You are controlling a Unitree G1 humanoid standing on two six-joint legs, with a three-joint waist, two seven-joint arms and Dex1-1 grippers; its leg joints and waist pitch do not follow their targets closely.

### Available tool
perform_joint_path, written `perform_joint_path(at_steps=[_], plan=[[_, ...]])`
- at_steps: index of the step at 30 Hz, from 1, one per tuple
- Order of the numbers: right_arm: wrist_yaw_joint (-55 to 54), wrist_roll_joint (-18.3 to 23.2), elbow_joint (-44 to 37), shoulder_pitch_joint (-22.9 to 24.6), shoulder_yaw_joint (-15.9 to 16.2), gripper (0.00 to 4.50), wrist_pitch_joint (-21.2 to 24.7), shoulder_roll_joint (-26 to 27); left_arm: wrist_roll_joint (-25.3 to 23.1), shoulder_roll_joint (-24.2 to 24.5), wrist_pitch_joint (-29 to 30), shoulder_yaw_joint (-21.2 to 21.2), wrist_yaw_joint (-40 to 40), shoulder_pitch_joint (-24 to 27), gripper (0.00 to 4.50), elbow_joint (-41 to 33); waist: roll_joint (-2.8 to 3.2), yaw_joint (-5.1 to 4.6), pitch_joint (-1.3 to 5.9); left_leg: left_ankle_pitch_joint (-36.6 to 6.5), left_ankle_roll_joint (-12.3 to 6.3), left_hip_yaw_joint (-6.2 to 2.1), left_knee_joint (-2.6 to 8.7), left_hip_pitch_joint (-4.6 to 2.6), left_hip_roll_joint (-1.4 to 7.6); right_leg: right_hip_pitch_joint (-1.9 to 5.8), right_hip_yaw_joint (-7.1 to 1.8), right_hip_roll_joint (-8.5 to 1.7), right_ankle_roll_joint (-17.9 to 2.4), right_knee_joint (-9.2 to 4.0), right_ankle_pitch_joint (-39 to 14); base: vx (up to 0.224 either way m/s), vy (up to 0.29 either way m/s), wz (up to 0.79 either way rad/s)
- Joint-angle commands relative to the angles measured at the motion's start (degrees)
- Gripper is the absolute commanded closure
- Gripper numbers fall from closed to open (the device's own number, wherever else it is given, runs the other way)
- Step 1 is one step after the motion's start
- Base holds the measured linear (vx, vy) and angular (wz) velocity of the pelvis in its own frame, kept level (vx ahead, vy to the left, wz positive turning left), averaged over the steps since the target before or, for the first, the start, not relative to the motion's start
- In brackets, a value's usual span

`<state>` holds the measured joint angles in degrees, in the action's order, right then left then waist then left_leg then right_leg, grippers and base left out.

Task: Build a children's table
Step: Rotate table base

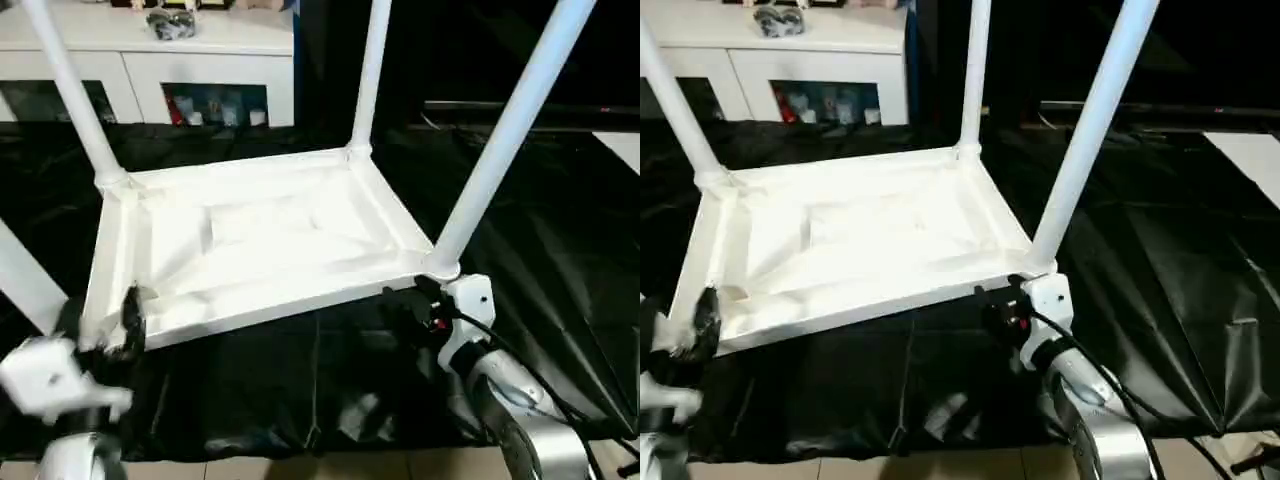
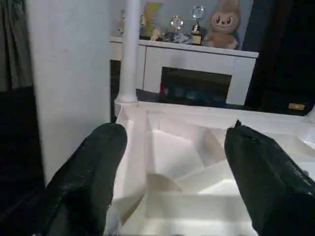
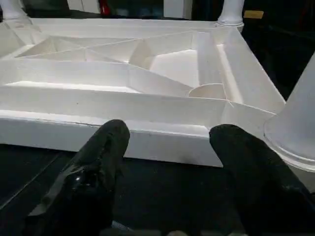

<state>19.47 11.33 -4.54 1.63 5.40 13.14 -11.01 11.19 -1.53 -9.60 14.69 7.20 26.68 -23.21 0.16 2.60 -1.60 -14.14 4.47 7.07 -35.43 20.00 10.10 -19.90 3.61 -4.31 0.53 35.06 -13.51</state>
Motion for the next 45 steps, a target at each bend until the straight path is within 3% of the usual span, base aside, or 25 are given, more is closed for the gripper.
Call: perform_joint_path(at_steps=[1,2,3,6,8,13,14,16,17,20,22,23,25,26,29,34,36,38,40,43,45], plan=[[0.5,-0.7,-0.7,-0.3,0.1,1.31,-0.2,-0.4,0.8,-0.5,-1.4,-0.6,0.7,1.7,0.62,-1.1,0.28,0.2,1.25,-10.6,-1.01,-0.22,5.75,0.79,2.79,1.5,-2.85,-3.33,-8.1,-4.08,-4.1,0.0,0.0,0.0],[0.8,-0.7,-0.8,-0.3,0.1,1.31,-0.1,-0.5,0.8,-1.1,-1.9,-0.5,0.4,2.5,0.51,-1.2,0.3,0.25,1.28,-10.8,-0.95,-0.22,5.75,0.71,2.81,1.45,-2.85,-3.33,-8.0,-4.12,-4.5,0.0,0.0,0.0],[1.7,-0.5,-1.2,-0.3,0.3,1.31,0.0,-0.8,0.1,-2.4,-3.0,0.2,-1.3,3.4,0.4,-1.3,-0.21,0.11,1.15,-11.2,-1.09,-0.14,5.76,0.83,2.88,1.45,-2.9,-3.33,-7.8,-4.23,-5.2,0.0,0.0,0.0],[2.8,-0.3,-1.5,-0.3,0.8,1.31,-0.1,-1.1,-0.7,-3.4,-3.5,1.9,-3.5,3.3,0.18,-1.2,-0.11,0.29,1.11,-11.9,-0.94,-0.15,5.84,0.66,2.95,1.27,-2.96,-3.34,-7.2,-4.4,-6.7,0.0,0.0,0.0],[4.1,-0.1,-1.7,-0.4,1.7,1.31,0.1,-1.8,-1.1,-3.4,-3.3,4.4,-6.3,1.8,0.03,-0.6,-0.58,0.39,1.01,-12.1,-0.95,-0.09,5.83,0.7,2.87,1.23,-2.93,-3.24,-6.7,-4.51,-7.5,0.0,0.0,0.0],[5.1,-0.4,-0.8,-1.0,2.1,1.31,-0.3,-2.4,1.2,-1.8,-2.4,4.4,-4.8,0.9,0.03,0.1,-0.48,0.74,1.07,-11.2,-0.19,-0.3,5.98,0.69,2.93,1.13,-2.91,-3.26,-5.9,-4.32,-6.7,0.0,0.0,0.0],[5.5,-0.3,0.1,-1.6,2.0,1.31,0.0,-2.3,5.0,0.7,-0.7,3.4,-0.4,-1.7,0.03,2.7,-1.08,0.79,1.08,-10.7,-0.21,-0.19,5.91,0.69,2.86,1.13,-2.95,-3.3,-5.8,-4.37,-6.5,0.0,0.0,0.0],[5.8,-0.8,0.9,-2.3,2.3,1.31,0.0,-2.4,7.7,3.9,0.2,3.5,3.8,-5.2,0.03,6.1,-0.64,1.19,1.27,-10.1,0.18,-0.07,5.81,0.18,2.43,0.64,-3.0,-3.02,-6.0,-4.05,-5.7,0.0,0.0,0.0],[5.8,-0.9,1.0,-2.4,2.4,1.31,0.1,-2.5,8.3,4.6,0.6,3.6,4.9,-5.9,0.03,6.8,-0.81,1.12,1.2,-9.9,0.29,-0.12,5.93,0.4,2.52,0.84,-2.99,-3.07,-6.1,-3.96,-5.3,0.0,0.0,0.0],[5.4,-2.2,2.4,-3.5,3.2,1.31,2.2,-3.2,12.5,10.7,5.8,4.7,12.5,-11.7,0.03,14.1,-0.49,1.59,1.28,-9.0,1.18,0.05,5.88,-0.12,2.35,0.64,-2.91,-2.83,-6.4,-3.73,-3.4,0.0,0.0,0.0],[5.0,-3.5,3.3,-4.2,3.7,1.31,4.2,-4.1,15.3,14.7,10.2,6.4,16.4,-15.6,0.03,19.4,-0.78,1.85,1.28,-9.4,1.57,0.14,5.97,-0.25,2.17,0.62,-2.9,-2.77,-6.4,-3.65,-4.1,0.0,0.0,0.0],[4.8,-3.9,3.5,-4.3,3.8,1.31,4.7,-4.4,16.4,15.8,11.4,6.7,17.4,-16.6,0.03,20.7,-0.44,2.09,1.34,-9.5,2.11,0.11,6.06,-0.32,2.24,0.63,-2.92,-2.95,-6.7,-3.53,-4.4,0.0,0.0,0.0],[4.6,-4.6,3.4,-4.3,4.0,1.31,6.4,-5.3,17.4,18.7,13.0,7.2,20.5,-19.0,0.03,24.0,-0.41,2.12,1.48,-8.9,2.59,0.01,6.12,-0.3,2.38,0.83,-2.92,-3.06,-7.1,-3.36,-2.7,0.0,0.0,0.0],[5.0,-4.6,3.3,-4.2,3.9,1.31,6.3,-5.7,17.8,21.0,13.3,7.1,22.5,-20.8,0.03,27.1,-0.71,2.06,1.55,-8.2,2.44,0.05,6.05,-0.23,2.42,0.95,-2.91,-3.1,-7.3,-3.3,-1.5,0.0,0.0,0.0],[5.2,-4.6,3.1,-4.1,3.8,1.31,6.6,-6.1,18.6,22.9,13.7,7.2,25.0,-22.5,0.03,29.4,-0.6,2.09,1.66,-6.2,1.99,0.11,5.95,-0.15,2.3,1.13,-2.85,-3.25,-8.2,-3.08,1.4,0.0,0.0,0.0],[3.8,-5.4,4.3,-5.0,3.0,1.31,8.1,-6.2,18.8,28.2,15.1,7.4,31.6,-29.9,0.03,38.9,-0.4,2.16,1.9,-5.2,1.63,0.27,5.85,-0.6,2.24,1.04,-2.82,-3.26,-9.7,-2.84,2.6,0.0,0.0,0.0],[3.4,-5.5,4.8,-5.3,2.7,1.31,8.4,-6.0,18.6,28.9,15.0,7.4,32.4,-31.5,0.03,40.9,-0.49,2.03,1.65,-5.7,1.76,0.26,6.06,-0.3,2.43,1.24,-2.79,-3.45,-10.4,-2.89,2.6,0.0,0.0,0.0],[2.3,-6.7,7.5,-7.3,2.9,1.31,8.7,-5.9,21.0,30.4,15.8,6.2,40.6,-34.4,0.03,43.2,-0.66,2.08,1.77,-6.1,1.73,0.4,6.02,-0.52,2.47,1.14,-2.86,-3.62,-10.9,-2.91,1.7,0.0,0.0,0.0],[2.1,-6.9,8.2,-7.7,2.9,1.31,8.9,-5.8,22.1,30.6,16.7,5.8,42.8,-34.4,0.03,42.6,-0.4,2.19,1.94,-5.8,2.35,0.54,5.96,-0.74,2.47,0.97,-2.87,-3.64,-11.6,-2.77,1.2,0.0,0.0,0.0],[1.7,-7.8,11.1,-9.9,3.6,1.31,9.1,-5.4,25.8,32.2,22.4,3.1,50.5,-33.5,0.03,38.8,-0.69,2.34,2.22,-2.5,1.73,1.1,5.61,-0.56,2.51,0.97,-2.79,-3.5,-12.7,-2.19,5.7,0.0,0.0,0.0],[1.7,-7.8,11.1,-9.9,3.6,1.31,9.1,-5.4,25.8,32.2,22.4,3.1,50.5,-33.5,0.03,38.8,-0.8,2.42,2.04,-3.0,1.54,1.41,5.6,-0.5,2.56,0.83,-2.82,-3.45,-13.0,-2.19,5.9,0.0,0.0,0.0]])
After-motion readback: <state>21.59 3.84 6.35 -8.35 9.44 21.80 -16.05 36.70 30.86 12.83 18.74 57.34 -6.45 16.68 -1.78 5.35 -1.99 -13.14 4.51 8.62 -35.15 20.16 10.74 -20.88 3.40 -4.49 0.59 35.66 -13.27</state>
